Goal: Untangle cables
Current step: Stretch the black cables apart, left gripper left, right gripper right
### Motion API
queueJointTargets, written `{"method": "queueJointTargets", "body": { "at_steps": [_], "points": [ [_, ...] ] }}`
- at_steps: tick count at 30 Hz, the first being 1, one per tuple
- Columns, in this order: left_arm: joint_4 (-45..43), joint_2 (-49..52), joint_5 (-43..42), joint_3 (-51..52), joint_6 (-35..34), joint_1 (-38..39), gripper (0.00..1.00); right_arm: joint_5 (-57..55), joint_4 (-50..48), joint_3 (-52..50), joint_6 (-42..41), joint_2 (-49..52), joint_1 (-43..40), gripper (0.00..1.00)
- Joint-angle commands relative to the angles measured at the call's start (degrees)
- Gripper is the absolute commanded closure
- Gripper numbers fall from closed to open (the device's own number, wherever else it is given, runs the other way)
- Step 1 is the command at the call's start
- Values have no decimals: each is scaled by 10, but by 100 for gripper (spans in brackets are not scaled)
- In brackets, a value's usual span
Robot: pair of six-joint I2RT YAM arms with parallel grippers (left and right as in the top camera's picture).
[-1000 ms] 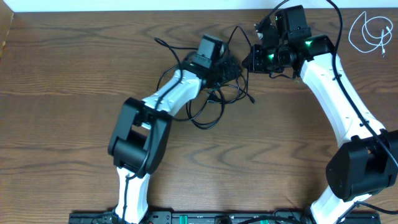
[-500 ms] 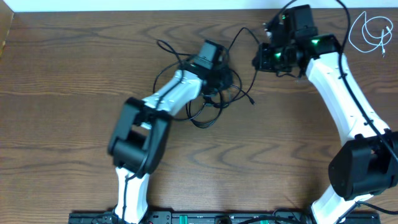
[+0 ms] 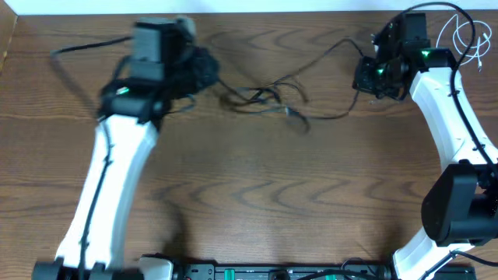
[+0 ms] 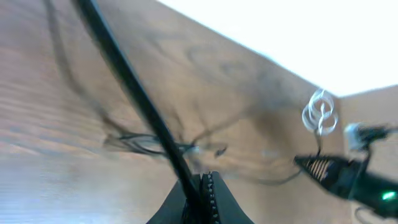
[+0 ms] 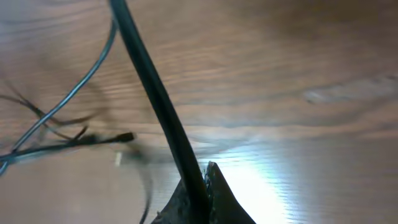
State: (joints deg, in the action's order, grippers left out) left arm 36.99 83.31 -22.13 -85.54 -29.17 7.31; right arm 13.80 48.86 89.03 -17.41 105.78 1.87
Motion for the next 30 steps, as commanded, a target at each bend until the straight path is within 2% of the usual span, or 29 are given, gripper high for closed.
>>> {"method": "queueJointTargets", "body": {
  "at_steps": [1, 9, 17, 21, 24, 30],
  "points": [
    [-3, -42, 4, -3, 17, -52, 92, -37, 1, -20, 0, 4, -17, 99],
    [-21, -102, 3, -4, 17, -175, 93, -47, -4, -61, 1, 4, -50, 99],
    [-14, -102, 19, -4, 20, -232, 93, -82, 0, -68, 3, 4, -60, 99],
    [16, -99, 61, -4, 35, -240, 93, -82, -5, -67, 3, 4, -60, 99],
    [53, -96, 61, -4, 40, -233, 93, -35, -16, -64, 28, 3, -59, 99],
    [120, -73, 59, -4, 82, -163, 93, 83, -37, -40, 81, 2, -51, 99]
  ]
}}
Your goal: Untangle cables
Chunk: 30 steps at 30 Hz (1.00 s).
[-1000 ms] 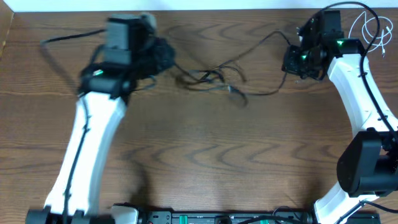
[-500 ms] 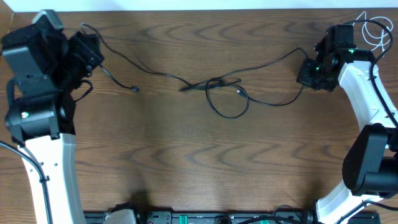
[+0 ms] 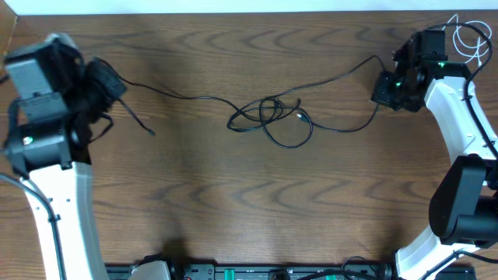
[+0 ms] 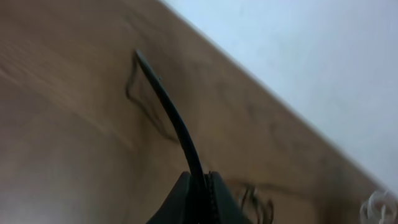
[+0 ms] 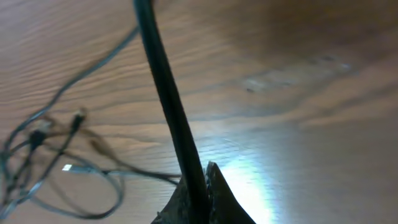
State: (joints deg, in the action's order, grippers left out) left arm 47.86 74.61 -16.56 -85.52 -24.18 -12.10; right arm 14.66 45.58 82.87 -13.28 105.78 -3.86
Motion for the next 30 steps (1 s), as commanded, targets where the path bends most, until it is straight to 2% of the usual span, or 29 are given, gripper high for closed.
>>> {"method": "queueJointTargets", "body": {
  "at_steps": [1, 7, 11, 15, 16, 17, 20, 21, 23, 30],
  "points": [
    [20, 20, 2, -4, 34, 47, 92, 95, -5, 28, 50, 2, 10, 99],
    [40, 69, -46, -4, 47, 135, 93, 146, 4, 75, 76, 1, 35, 99],
    [55, 118, -94, -4, 47, 164, 93, 149, 7, 97, 76, 0, 37, 99],
    [73, 172, -100, -4, 54, 182, 93, 149, 10, 101, 76, 0, 37, 99],
    [75, 181, -100, -4, 58, 185, 87, 149, 12, 100, 76, 0, 38, 99],
    [76, 191, -100, -4, 64, 189, 76, 149, 15, 100, 77, 0, 38, 99],
    [77, 205, -98, -4, 92, 202, 40, 140, 20, 100, 80, 0, 38, 99],
    [76, 205, -98, -4, 101, 204, 35, 140, 21, 100, 80, 0, 37, 99],
    [76, 203, -98, -7, 110, 206, 29, 140, 23, 100, 81, 0, 37, 99],
    [54, 192, -98, -25, 127, 217, 29, 140, 23, 100, 80, 0, 37, 99]
  ]
}}
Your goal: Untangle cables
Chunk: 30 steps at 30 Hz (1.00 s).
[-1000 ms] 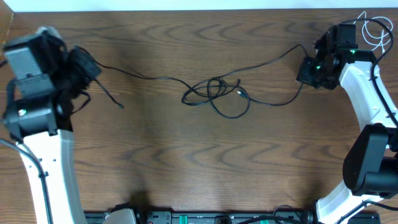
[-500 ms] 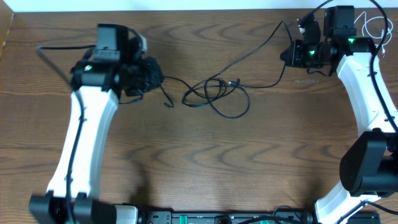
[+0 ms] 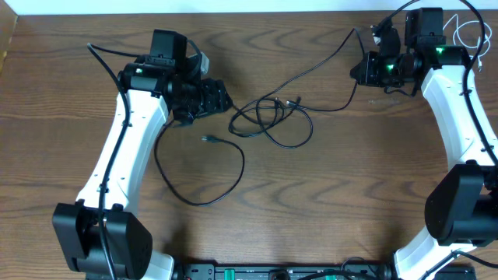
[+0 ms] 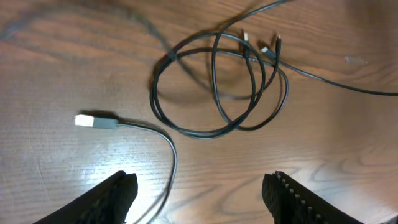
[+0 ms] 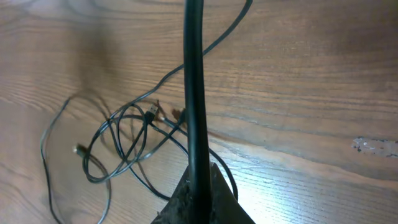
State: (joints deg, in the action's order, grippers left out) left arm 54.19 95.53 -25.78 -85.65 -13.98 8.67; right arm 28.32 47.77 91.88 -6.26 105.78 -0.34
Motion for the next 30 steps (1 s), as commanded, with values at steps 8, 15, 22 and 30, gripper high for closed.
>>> {"method": "queueJointTargets", "body": {
  "at_steps": [8, 15, 22, 30],
  "points": [
    [-77, -2, -6, -17, 110, 86, 29, -6, 7, 10, 10, 0, 3, 99],
    [-95, 77, -6, -15, 151, 136, 29, -18, 14, 10, 10, 0, 5, 99],
    [-95, 153, -5, -15, 193, 154, 29, -19, 13, 10, 10, 0, 5, 99],
    [-95, 221, 40, -15, 195, 157, 32, -19, 14, 10, 10, 0, 5, 99]
  ]
}}
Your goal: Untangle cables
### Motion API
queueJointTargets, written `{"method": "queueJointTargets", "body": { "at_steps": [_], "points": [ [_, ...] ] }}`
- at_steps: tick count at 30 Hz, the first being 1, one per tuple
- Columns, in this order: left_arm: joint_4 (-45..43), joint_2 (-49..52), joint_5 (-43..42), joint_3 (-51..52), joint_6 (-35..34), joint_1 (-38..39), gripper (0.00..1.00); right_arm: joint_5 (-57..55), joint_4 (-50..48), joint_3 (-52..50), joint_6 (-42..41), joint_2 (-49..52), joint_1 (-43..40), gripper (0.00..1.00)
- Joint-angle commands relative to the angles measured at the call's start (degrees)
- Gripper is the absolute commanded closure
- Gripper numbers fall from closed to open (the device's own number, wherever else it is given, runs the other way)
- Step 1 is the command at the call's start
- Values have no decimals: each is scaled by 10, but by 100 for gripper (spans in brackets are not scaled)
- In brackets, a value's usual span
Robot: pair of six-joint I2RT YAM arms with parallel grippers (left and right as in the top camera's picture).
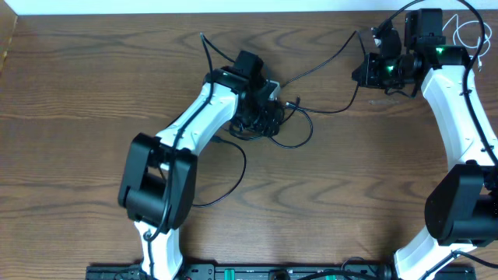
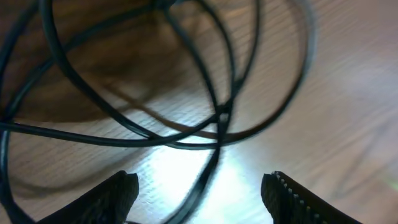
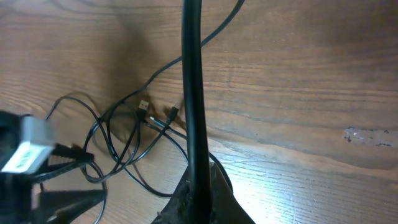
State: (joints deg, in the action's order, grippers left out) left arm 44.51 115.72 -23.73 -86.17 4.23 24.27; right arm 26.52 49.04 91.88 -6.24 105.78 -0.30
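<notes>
A knot of thin black cables [image 1: 289, 128] lies at the back middle of the wooden table [image 1: 327, 202]. My left gripper [image 1: 263, 117] hangs open right over it. In the left wrist view the loops [image 2: 217, 118] fill the frame, and one strand runs between the spread fingers [image 2: 118, 194] of that gripper [image 2: 202, 199]. My right gripper [image 1: 366, 74] is at the back right, shut on a black cable [image 3: 193, 93] that leads down to the knot [image 3: 130, 137].
One separate black cable [image 1: 240, 167] lies in a wide loop in front of the knot. A coil of white wire [image 1: 465, 35] sits at the back right corner, behind the right arm.
My left gripper was to the left of the knot; now it is low over the knot, still open. The right gripper holds its cable in the same place.
Both grippers were shut on cables either side of the knot. Then the left arm was at the far left with its cable drawn out. Then it was open beside the knot, that cable lying loose in a loop. Now it hangs over the knot.
</notes>
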Motion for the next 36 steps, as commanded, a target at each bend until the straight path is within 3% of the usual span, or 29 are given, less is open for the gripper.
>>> {"method": "queueJointTargets", "body": {
  "at_steps": [1, 5, 7, 8, 9, 15, 23, 36],
  "points": [
    [4, 22, 19, -9, 13, 1, 34, -1, 1, 10, 10, 0, 4, 99],
    [7, 26, 19, -10, 11, 1, 50, -1, 1, 10, 10, 0, 5, 99],
    [6, 25, 19, -10, 11, 1, 67, -1, 1, 10, 10, 0, 4, 99],
    [7, 24, 19, -11, 11, 1, 85, -3, 1, 10, 10, 0, 4, 99],
    [7, 22, 19, -12, 10, 1, 92, -8, 1, 10, 10, 0, 5, 99],
    [10, -39, 19, -36, -55, -17, 92, -27, 3, 10, 10, 0, 5, 99],
    [-4, -226, 19, -41, -127, -70, 93, -57, 7, 10, 7, 0, 4, 99],
    [-46, -401, 19, -41, -147, -140, 93, -175, 45, 9, -35, 10, 4, 99]
  ]
}}
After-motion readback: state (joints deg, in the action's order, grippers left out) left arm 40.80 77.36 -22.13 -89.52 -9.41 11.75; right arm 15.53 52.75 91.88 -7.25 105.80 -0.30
